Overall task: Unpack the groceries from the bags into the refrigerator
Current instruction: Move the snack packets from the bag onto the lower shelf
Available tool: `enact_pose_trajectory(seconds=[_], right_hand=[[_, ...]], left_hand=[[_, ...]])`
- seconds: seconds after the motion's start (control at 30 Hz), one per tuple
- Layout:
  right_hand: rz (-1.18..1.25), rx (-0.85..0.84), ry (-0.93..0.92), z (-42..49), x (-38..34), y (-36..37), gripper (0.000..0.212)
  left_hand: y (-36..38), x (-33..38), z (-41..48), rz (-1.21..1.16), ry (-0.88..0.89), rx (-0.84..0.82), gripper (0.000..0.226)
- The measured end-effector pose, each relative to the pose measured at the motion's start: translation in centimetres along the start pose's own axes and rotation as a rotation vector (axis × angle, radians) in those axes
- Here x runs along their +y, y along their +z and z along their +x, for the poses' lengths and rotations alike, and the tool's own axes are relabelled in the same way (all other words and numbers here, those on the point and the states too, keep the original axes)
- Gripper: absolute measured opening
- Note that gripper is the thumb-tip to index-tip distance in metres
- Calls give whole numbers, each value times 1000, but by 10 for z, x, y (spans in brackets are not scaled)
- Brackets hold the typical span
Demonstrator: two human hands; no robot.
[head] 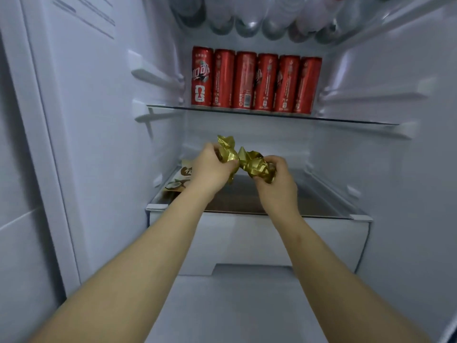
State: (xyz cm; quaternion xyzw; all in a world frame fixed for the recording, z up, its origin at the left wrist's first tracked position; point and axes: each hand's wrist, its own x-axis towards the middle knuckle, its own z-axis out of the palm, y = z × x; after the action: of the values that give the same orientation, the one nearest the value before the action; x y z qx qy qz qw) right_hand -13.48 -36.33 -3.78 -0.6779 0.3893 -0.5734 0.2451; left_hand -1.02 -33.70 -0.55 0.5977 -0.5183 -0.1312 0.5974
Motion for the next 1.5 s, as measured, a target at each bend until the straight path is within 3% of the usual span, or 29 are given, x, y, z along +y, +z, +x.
enact_pose_trajectory(seconds=[0.4,0.63,0.83,1.0,1.17,1.5], right_hand=[[-290,-77,-14,46,32,18,31],[-311,-146,-29,46,36,20,34],[-389,-201,-54,43,35,20,29],[-396,-256,-71,40,29,18,34],[-366,-336,-122,37,24,16,38],[-274,-371,-163,32,17,14,26]], left_hand=[[31,-38,55,680,246,-96,31],[35,-52,59,956,350,-131,29],[34,-55,55,953,311,-121,35],[24,-51,41,946,184,-196,55],[11,-50,30,805,116,-215,61],[5,-50,24,694,63,-47,44]])
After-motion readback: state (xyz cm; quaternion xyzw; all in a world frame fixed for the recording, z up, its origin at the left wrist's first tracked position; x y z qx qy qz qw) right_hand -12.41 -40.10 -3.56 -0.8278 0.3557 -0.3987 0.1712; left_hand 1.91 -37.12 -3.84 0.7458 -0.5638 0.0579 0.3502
